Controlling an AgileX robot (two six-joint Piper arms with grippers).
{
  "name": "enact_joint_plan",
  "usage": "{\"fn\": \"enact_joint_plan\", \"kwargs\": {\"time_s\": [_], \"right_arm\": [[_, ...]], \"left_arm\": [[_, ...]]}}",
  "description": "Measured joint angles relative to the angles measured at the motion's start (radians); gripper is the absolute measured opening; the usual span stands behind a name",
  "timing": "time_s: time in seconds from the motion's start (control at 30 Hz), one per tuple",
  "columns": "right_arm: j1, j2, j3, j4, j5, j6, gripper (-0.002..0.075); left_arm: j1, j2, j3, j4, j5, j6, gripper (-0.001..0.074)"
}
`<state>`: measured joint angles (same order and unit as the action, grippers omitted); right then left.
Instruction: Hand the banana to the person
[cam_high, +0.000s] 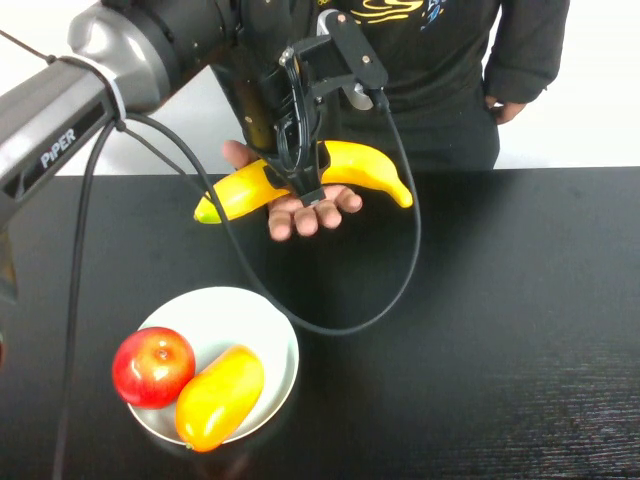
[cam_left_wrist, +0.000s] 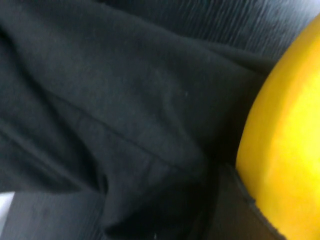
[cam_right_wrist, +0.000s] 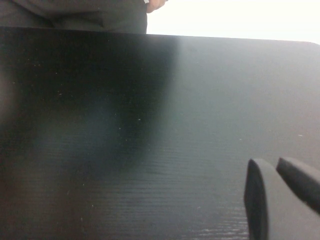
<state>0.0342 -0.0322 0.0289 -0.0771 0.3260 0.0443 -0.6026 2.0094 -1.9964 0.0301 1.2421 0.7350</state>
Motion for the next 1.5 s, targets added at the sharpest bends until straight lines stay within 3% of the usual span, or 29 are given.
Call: {"fn": "enact_joint_plan", "kwargs": {"time_s": [0.1,0.27,0.47,0.57,0.73,0.83,1.1,1.5], "right_arm": [[0.000,0.000,0.000,0.000,0.000,0.000,-0.0007],[0.000,0.000,0.000,0.000,0.000,0.000,-0.0007],[0.000,0.000,0.000,0.000,0.000,0.000,-0.0007],[0.000,0.000,0.000,0.000,0.000,0.000,-0.0007],[0.000,0.000,0.000,0.000,0.000,0.000,-0.0007],[0.000,0.000,0.000,0.000,0.000,0.000,-0.0007],[0.000,0.000,0.000,0.000,0.000,0.000,-0.0007],[0.000,0.000,0.000,0.000,0.000,0.000,-0.0007]], "left_arm": [[0.000,0.000,0.000,-0.022,0.000,0.003,0.0305],[0.000,-0.008,0.000,-0.017,0.000,0.001,0.0458],[0.000,-0.075,0.000,-0.008,0.000,-0.072,0.0486],[0.000,-0.132,0.000,0.000,0.002,-0.166,0.0417],[0.000,-0.243,0.000,0.031,0.008,-0.272,0.0111],[0.000,-0.305,0.000,0.036,0.012,-0.318,0.0031],[0.000,-0.562,0.197,0.037,0.014,-0.389,0.0000],[0.000,-1.165,0.944,0.056,-0.277,-0.577,-0.0001]]}}
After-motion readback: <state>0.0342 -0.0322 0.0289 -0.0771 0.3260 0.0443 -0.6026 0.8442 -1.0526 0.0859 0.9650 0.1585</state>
